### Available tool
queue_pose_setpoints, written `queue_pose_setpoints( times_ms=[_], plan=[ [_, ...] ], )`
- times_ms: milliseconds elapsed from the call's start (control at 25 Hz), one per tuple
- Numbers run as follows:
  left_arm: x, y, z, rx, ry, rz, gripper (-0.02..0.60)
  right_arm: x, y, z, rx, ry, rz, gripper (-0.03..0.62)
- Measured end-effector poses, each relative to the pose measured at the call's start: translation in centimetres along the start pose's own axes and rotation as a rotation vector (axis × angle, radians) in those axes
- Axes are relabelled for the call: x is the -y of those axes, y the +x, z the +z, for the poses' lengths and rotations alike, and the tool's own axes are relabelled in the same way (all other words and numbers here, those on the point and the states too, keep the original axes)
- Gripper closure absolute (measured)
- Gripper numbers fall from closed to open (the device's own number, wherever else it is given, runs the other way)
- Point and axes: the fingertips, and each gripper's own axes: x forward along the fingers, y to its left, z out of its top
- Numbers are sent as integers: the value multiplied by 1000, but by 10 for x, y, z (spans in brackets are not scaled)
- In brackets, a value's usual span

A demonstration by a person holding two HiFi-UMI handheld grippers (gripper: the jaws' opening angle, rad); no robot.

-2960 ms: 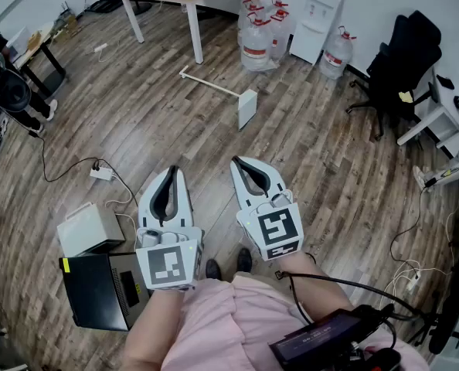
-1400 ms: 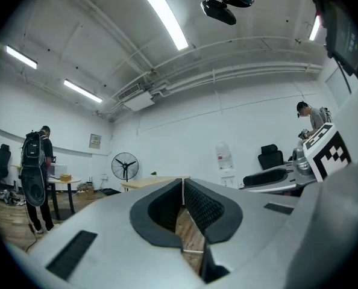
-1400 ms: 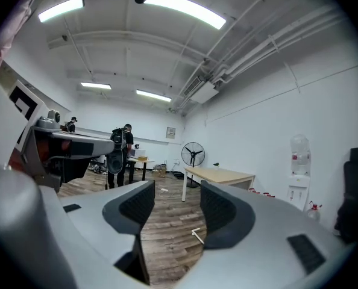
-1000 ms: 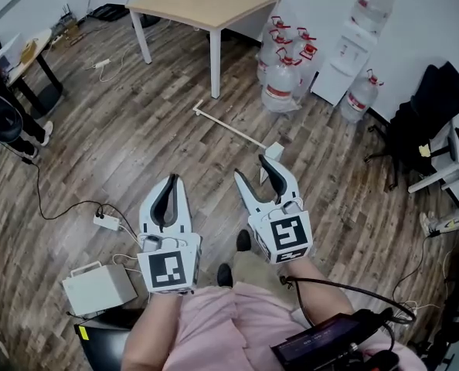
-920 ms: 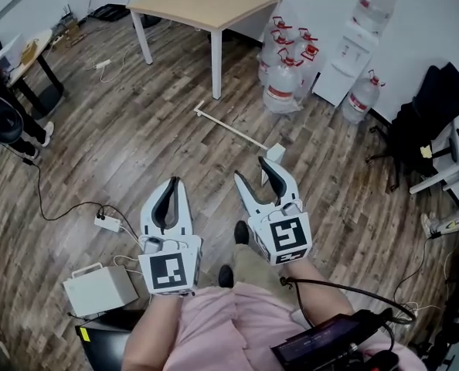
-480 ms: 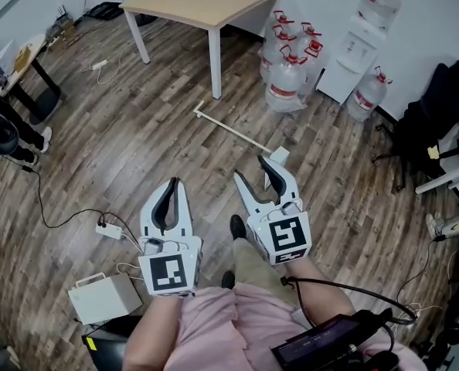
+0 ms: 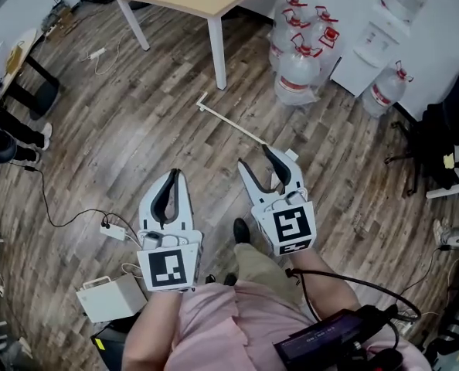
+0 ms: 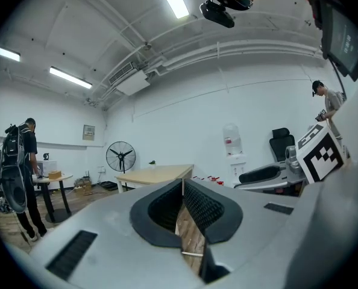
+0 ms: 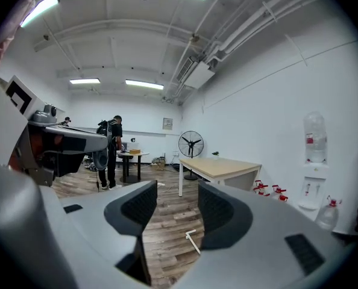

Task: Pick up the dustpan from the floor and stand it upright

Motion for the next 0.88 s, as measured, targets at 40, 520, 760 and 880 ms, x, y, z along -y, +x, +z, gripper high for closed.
queue_pose_setpoints(
  times_ms=[40,520,760,880],
  plan=[
    [-1,13,3,2,3,5,561,9,11,2,0,0,9,382],
    [-40,86,29,30,37,107,561,57,106,39,57,-29,77,385],
    [-80,116,8,11,0,143,561,54,159,36,33,-50,105,385],
    [-102,141,1,10,-13,148,561,56,190,34,16,-58,109,385]
  ],
)
